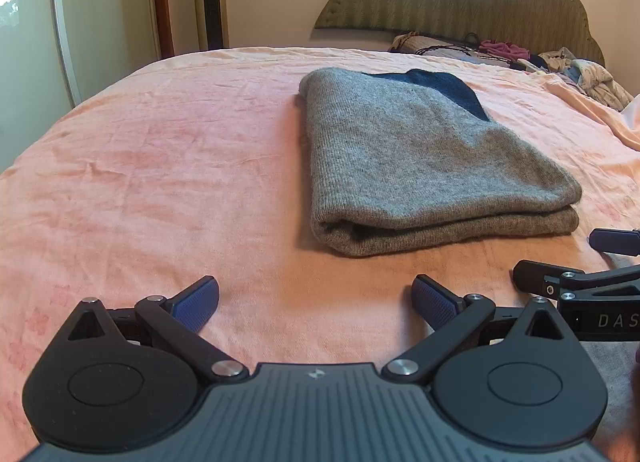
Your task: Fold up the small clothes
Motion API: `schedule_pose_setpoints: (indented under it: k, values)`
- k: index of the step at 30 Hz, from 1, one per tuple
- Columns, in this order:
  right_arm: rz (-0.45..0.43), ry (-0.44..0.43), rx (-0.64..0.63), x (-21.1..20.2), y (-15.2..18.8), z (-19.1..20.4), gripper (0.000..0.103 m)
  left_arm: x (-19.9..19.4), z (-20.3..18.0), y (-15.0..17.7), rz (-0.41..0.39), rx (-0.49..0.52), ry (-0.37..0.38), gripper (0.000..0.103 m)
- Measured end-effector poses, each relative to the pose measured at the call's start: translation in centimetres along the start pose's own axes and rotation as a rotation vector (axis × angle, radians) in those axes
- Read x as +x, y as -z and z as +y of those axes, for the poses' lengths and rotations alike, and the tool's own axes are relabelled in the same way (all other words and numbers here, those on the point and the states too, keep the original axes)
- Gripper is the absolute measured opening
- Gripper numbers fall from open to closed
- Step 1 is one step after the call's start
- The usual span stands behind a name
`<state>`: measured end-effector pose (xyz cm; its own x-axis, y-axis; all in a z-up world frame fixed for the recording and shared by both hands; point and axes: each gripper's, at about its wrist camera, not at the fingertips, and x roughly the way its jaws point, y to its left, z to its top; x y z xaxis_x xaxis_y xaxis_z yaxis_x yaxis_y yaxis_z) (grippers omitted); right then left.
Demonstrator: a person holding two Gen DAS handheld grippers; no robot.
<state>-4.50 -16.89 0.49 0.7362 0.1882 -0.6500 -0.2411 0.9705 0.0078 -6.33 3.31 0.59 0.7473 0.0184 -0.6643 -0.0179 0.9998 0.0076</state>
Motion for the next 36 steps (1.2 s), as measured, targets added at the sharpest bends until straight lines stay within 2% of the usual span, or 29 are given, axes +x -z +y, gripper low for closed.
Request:
schedule_pose_setpoints:
  k: [4,10,14,36]
  values:
    - [0.002,0.011,0.01,-0.3,0.0,0.0,0.103,0.1,0.1,-0.1,0.009,-0.007,-0.007,0.103]
    - [0.054,0.089,0.121,0.2,-1.1,0.4,0.103,0.5,0.3,-0.5,0.01,-0.027,-0.02,0.103]
    - [0.002,0.128,0.108,0.5,-0.4,1.0,0.103,0.5,0.3,-0.6,0.007,-0.026,-0.017,0.103]
    - [0.009,0.132,0.106,0.4,-0.5,1.0,0.103,0.5,0.2,-0.6,0.007,-0.024,-0.021,0.103]
